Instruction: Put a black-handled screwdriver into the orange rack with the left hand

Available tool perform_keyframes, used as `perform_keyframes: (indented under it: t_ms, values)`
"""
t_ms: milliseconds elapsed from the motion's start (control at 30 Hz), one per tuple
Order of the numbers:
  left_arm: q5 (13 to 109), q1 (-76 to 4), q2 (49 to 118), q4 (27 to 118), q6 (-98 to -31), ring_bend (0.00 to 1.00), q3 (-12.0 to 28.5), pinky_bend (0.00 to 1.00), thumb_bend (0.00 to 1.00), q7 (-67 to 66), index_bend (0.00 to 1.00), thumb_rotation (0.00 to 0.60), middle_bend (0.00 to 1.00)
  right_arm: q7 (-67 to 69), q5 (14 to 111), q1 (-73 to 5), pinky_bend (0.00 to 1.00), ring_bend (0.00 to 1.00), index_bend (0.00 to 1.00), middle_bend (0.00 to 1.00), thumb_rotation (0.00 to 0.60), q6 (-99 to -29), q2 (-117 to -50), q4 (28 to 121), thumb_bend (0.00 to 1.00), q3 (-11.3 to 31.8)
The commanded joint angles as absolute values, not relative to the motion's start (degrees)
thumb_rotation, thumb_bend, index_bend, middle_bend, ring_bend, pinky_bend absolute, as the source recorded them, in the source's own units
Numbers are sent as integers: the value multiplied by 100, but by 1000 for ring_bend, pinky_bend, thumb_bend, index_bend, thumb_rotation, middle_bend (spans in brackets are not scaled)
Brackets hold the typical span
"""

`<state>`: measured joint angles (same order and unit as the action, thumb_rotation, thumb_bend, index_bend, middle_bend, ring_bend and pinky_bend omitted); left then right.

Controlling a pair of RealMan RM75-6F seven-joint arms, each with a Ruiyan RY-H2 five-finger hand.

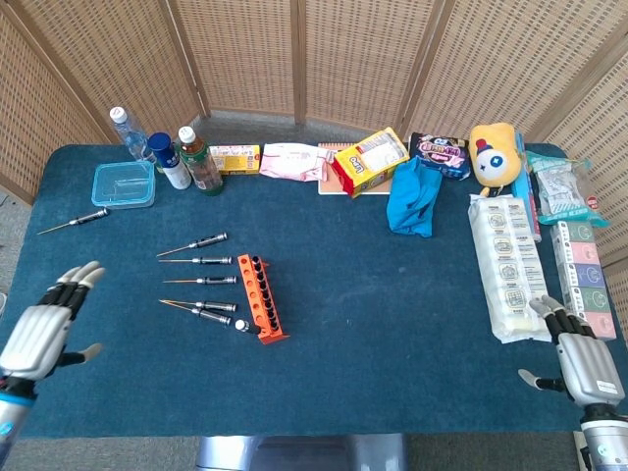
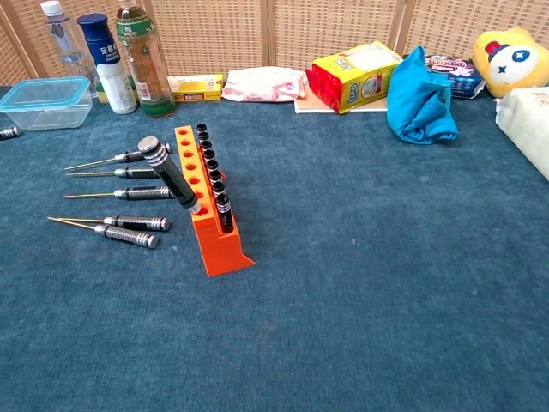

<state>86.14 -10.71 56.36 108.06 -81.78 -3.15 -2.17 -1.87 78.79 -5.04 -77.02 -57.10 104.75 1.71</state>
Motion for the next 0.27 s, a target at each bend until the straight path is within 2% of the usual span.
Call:
perform_keyframes:
  t_ms: [33,133,267]
  values:
    - [8575,-656,5808,10689,-8681,0,-417,133,69,-868,0,600,0,-188,8063,-445,100,73,129,50,600,-7991,-5862,10317,120,245]
    - [8559,-467,5914,10695,-8954,0,-406,133,69,-1188,0,600,0,-152,8315,-364,98,68,128,47,600,-8408,-6067,10096,118,326]
    - [8652,-341,5871,10692,-9162,0,-376,133,69,-1083,0,600,0,-31,8408,-300,98,67,128,47,600,-8605,-6123,9993,119,362]
